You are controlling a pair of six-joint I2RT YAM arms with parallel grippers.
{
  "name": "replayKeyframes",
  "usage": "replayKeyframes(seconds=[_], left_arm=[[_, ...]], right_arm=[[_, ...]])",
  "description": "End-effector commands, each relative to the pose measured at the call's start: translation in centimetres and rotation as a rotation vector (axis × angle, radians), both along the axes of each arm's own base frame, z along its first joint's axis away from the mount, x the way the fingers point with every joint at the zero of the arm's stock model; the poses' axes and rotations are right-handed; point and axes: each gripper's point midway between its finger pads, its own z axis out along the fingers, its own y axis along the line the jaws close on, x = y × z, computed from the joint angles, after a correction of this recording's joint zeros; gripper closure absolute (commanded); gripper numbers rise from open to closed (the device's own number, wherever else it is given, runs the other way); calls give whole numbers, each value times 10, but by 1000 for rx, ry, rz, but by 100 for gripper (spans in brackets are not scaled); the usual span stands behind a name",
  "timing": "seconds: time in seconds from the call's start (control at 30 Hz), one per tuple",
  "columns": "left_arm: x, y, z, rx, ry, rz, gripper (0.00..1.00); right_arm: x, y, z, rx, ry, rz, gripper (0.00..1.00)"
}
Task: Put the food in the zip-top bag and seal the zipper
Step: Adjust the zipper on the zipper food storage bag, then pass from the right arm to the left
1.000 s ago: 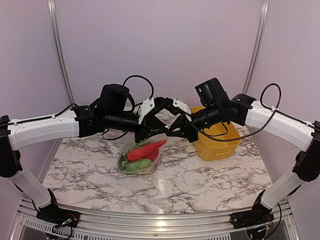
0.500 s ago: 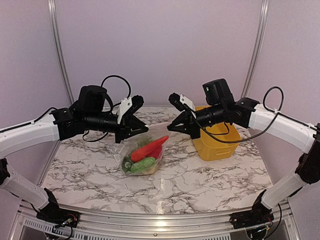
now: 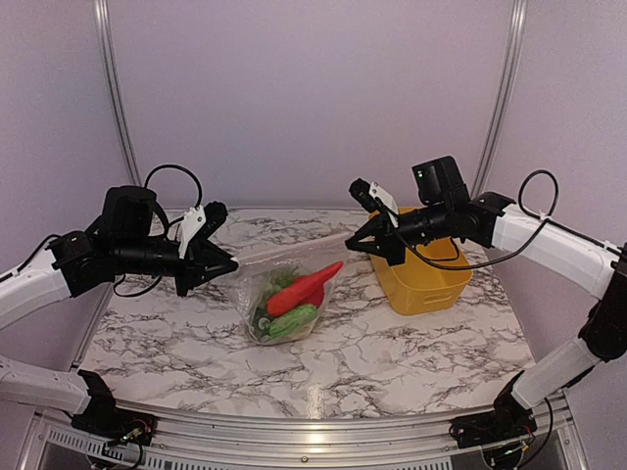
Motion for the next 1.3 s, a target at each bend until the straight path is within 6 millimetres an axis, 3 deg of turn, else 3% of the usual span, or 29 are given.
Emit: replayKeyframes(seconds=[0.0, 0.2, 0.5, 0.8, 0.83, 1.0, 1.1, 1.27], left_arm=[[-10, 45, -39, 134, 112, 115, 100], [-11, 60, -43, 150, 117, 151, 100], [-5, 68, -41, 130, 116, 186, 100], [-2, 76, -45, 130, 104, 215, 93], [-2, 77, -45, 131, 102, 222, 91], [5, 82, -44, 99, 89, 282, 55], [13, 75, -39, -4, 87, 307, 42], [15, 40, -24, -157, 129, 173, 39]], right_arm=[[36, -42, -6, -70, -13, -210, 100], [40, -41, -8, -74, -6, -216, 100], [43, -39, -11, -75, 4, -219, 100], [45, -37, -14, -75, 17, -217, 100], [45, -37, -14, -74, 17, -215, 100], [42, -34, -15, -67, 28, -192, 100], [40, -32, -13, -55, 35, -173, 100], [39, -29, -11, -44, 49, -165, 100]])
